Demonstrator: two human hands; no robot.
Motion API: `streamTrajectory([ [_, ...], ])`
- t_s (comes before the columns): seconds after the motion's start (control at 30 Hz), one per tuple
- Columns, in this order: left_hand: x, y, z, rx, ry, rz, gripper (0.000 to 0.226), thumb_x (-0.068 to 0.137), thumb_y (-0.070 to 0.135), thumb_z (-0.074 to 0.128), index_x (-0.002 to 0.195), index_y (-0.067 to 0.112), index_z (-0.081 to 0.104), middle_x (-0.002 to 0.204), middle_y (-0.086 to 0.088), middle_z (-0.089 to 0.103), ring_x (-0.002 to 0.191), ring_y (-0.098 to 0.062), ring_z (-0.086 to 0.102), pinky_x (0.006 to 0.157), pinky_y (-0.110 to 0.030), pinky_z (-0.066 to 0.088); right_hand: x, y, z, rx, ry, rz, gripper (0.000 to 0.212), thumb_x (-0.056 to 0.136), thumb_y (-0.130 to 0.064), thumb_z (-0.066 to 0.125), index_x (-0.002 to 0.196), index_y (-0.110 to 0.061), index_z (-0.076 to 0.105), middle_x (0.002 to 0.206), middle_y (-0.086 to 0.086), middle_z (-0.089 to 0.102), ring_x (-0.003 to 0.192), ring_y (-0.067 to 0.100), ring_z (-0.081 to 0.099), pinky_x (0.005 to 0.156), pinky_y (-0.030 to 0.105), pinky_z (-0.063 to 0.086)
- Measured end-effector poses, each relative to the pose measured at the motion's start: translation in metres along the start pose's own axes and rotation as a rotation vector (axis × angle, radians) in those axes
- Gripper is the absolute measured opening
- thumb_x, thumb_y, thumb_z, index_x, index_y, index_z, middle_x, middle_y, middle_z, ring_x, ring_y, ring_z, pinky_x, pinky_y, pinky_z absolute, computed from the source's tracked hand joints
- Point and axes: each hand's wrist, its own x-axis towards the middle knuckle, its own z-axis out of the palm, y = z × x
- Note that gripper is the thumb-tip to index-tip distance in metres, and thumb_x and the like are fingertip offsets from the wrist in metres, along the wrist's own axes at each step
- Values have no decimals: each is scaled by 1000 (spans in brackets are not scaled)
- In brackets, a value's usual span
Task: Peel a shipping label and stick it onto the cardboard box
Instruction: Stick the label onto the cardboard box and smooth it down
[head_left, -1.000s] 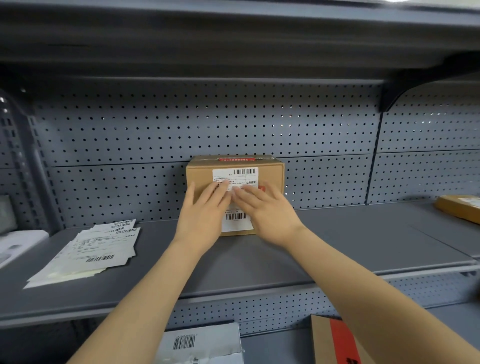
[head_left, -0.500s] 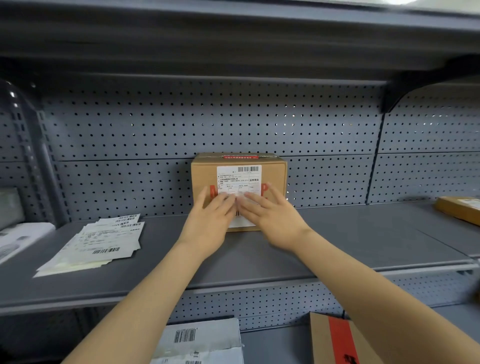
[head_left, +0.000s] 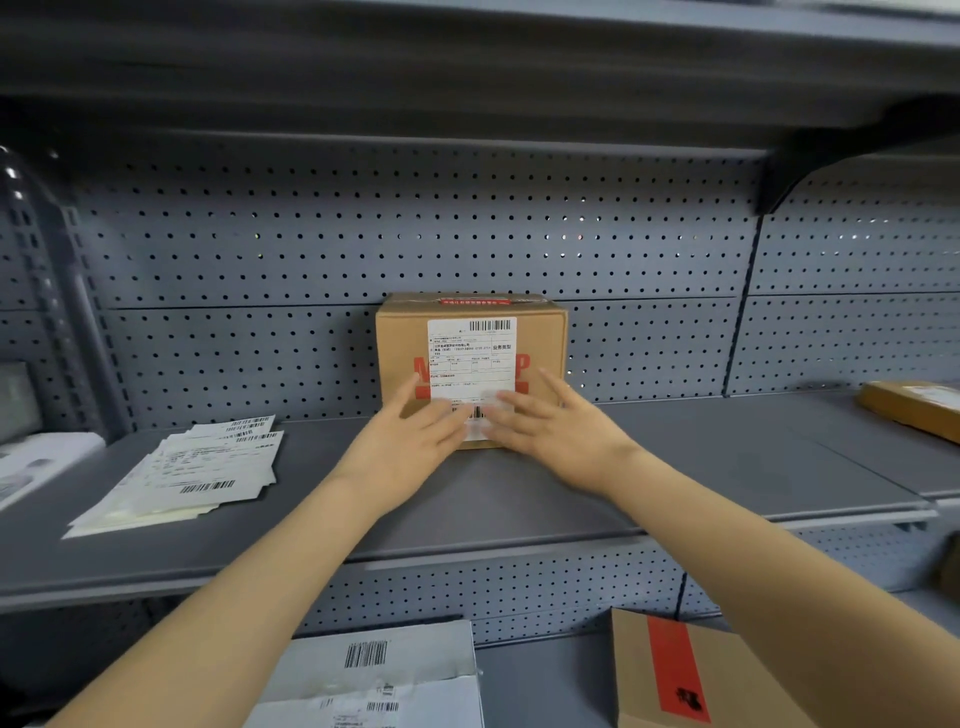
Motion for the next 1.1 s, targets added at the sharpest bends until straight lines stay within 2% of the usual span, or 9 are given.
streamTrajectory([
  [0.13,1,-7,14,35,-136,-4,69,97,24,41,151,24,-1,158,-1,-22,147,-20,-10,111,-61,-7,7,-3,13,-66,-88,13,61,98,-25,33,149,-32,-1,159,-8,-14,147,22,-11,108,56,-18],
  [0.27,-7,-15,24,49,-183,-5,69,98,22,40,150,30,-5,155,0,-30,145,-23,-17,111,-58,-10,-7,10,20,-76,-125,55,64,97,-25,37,147,-41,1,158,-10,-20,146,28,-13,110,58,-15],
  [0.43,-6,-9,12,135,-155,65,70,96,25,46,150,23,2,158,-7,-20,146,-28,-12,109,-59,-13,-9,5,16,-91,-59,19,60,97,-23,36,148,-33,7,160,-3,-12,147,27,-10,106,56,-17],
  [0.5,-2,-6,9,134,-140,88,70,96,27,44,151,23,1,159,-5,-17,147,-26,-10,109,-60,-13,-2,-1,14,-86,-50,-2,60,98,-25,33,149,-32,2,160,-4,-10,147,25,-10,105,55,-18],
  [0.7,-6,-17,7,66,-208,4,63,98,22,40,151,26,7,159,2,-16,147,-18,-7,110,-60,-11,-5,11,16,-27,-54,93,62,96,-21,36,148,-37,7,159,-13,-9,145,33,-14,102,57,-23],
  [0.83,-10,-25,0,33,-127,-14,60,96,16,39,150,21,13,161,-3,-8,147,-20,-2,109,-64,-6,-8,10,7,31,-4,114,62,92,-12,39,148,-27,18,161,-5,6,146,32,-8,104,55,-22],
  [0.93,-2,-22,-4,10,-118,-66,66,96,21,40,150,23,2,160,-4,-17,147,-23,-10,109,-65,-5,6,1,4,10,25,107,64,94,-17,37,149,-28,7,161,-3,-1,146,31,-9,104,55,-23],
  [1.1,-6,-20,8,-2,-201,-173,76,95,21,43,150,24,-9,157,-2,-25,146,-24,-14,110,-63,-6,-5,7,18,-90,-63,213,71,95,-23,36,148,-31,-12,158,-7,-21,144,33,-18,105,59,-21],
])
